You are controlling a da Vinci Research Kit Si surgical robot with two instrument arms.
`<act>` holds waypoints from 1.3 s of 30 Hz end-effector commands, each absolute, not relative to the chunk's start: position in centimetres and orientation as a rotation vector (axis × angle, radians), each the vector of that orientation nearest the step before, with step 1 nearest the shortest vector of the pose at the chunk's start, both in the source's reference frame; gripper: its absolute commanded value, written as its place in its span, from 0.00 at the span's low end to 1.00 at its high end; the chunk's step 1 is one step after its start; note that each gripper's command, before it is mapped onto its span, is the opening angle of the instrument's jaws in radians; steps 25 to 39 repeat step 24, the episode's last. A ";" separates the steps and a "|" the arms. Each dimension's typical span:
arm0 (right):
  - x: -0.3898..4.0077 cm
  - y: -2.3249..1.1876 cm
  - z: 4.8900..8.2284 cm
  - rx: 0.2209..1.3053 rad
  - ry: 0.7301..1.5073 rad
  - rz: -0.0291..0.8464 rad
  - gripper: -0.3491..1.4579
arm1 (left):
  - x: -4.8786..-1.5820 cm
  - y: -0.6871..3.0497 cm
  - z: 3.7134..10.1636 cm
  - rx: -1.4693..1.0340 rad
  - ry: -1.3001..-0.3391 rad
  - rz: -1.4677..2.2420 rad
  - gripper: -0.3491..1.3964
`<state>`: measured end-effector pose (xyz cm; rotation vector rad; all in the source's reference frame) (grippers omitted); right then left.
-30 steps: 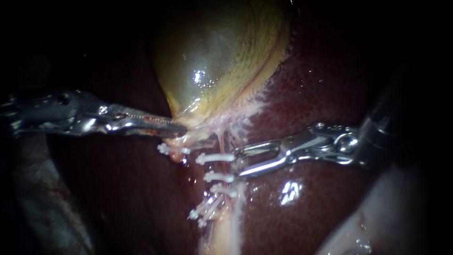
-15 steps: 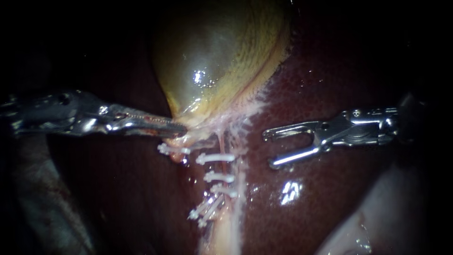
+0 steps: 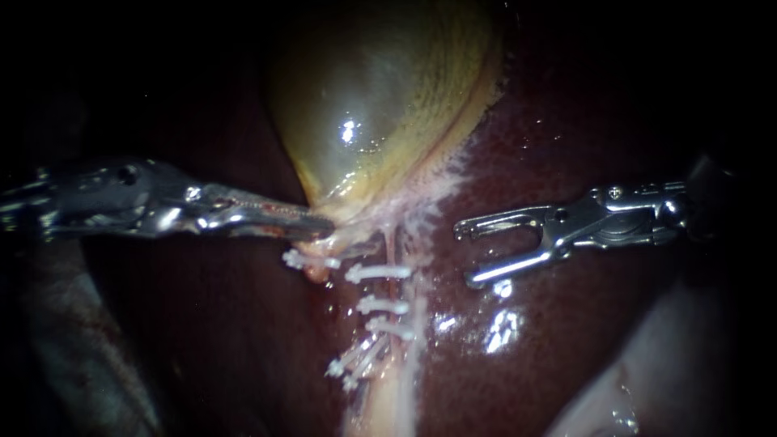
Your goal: Going back third clip right tube
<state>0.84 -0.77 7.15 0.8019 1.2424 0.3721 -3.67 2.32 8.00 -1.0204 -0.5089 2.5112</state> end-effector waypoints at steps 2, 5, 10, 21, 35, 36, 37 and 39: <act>0.84 -0.78 7.15 0.802 1.242 0.372 0.43 | -3.75 2.28 8.05 -1.017 -0.513 2.504 0.00; 0.85 -0.78 7.15 0.801 1.242 0.372 0.43 | -3.85 2.22 8.11 -1.015 -0.522 2.495 0.00; 0.87 -0.79 7.16 0.800 1.242 0.373 0.43 | -3.97 2.15 8.18 -1.017 -0.522 2.496 0.00; 0.88 -0.79 7.17 0.799 1.242 0.373 0.43 | -4.02 2.13 8.21 -1.015 -0.524 2.492 0.00; 0.88 -0.80 7.18 0.799 1.242 0.373 0.43 | -4.02 2.13 8.21 -1.015 -0.524 2.492 0.00; 0.88 -0.80 7.18 0.799 1.242 0.373 0.43 | -4.02 2.13 8.21 -1.015 -0.524 2.492 0.00; 0.88 -0.80 7.18 0.799 1.242 0.373 0.43 | -4.02 2.13 8.21 -1.015 -0.524 2.492 0.00; 0.88 -0.80 7.18 0.799 1.242 0.373 0.43 | -4.02 2.13 8.21 -1.015 -0.524 2.492 0.00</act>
